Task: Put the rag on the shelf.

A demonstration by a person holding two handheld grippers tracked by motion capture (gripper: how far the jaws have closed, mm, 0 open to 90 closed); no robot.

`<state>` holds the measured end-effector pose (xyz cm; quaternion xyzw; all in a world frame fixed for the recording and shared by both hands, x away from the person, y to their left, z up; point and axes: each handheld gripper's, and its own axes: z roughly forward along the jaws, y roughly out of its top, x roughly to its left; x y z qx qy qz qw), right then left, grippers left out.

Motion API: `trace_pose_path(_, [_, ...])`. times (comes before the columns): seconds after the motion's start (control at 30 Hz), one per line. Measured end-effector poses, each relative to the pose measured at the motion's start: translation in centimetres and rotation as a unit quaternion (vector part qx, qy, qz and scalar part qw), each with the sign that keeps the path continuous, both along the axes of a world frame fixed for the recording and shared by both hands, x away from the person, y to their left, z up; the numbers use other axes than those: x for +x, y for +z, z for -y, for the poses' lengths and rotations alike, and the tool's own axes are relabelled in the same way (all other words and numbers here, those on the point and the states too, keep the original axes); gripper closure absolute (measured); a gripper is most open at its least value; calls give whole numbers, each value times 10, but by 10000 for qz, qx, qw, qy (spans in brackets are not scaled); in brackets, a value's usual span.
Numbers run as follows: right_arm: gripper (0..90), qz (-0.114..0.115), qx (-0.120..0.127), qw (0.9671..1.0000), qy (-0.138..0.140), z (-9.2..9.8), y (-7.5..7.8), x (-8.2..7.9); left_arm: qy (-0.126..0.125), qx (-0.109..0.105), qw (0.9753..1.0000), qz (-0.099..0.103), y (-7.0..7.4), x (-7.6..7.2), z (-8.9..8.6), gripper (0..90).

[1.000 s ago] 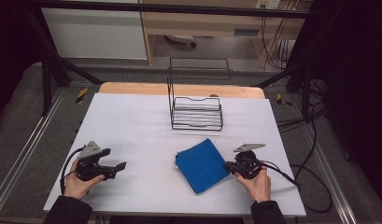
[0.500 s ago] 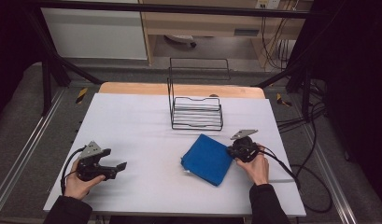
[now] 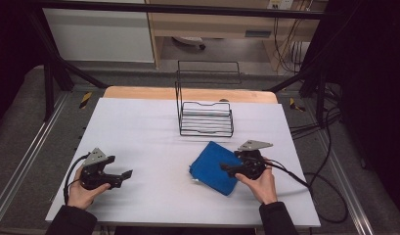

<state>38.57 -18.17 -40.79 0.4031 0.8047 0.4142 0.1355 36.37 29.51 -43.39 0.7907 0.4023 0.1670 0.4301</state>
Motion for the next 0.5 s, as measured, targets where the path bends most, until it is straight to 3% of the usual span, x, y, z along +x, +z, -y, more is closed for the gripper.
trace_pose_path(0.07, [238,-88,206,9995,233,-20,0,-3,-6,9,10000,-7,0,0,-1,73])
trace_pose_path(0.1, [238,-88,206,9995,233,-20,0,-3,-6,9,10000,-7,0,0,-1,73])
trace_pose_path(0.13, [257,-174,350,9984,401,-35,-2,-4,-5,10,10000,-10,0,0,-1,72])
trace_pose_path(0.2, [272,-209,378,9977,523,-42,-3,-4,-9,6,10000,-13,0,0,-1,72])
trace_pose_path(0.33, [393,-196,102,9967,782,-78,-14,-5,-22,7,10000,-11,0,0,0,73])
trace_pose_path(0.4, [404,-198,60,9963,830,-83,-16,-5,-33,4,10000,-22,-1,0,-1,74])
trace_pose_path(0.47, [445,-129,-237,9955,909,-100,-24,-7,-36,8,10000,-29,-1,0,0,77])
trace_pose_path(0.5, [445,-129,-237,9955,909,-100,-24,-7,-36,7,10000,-26,-1,0,0,77])
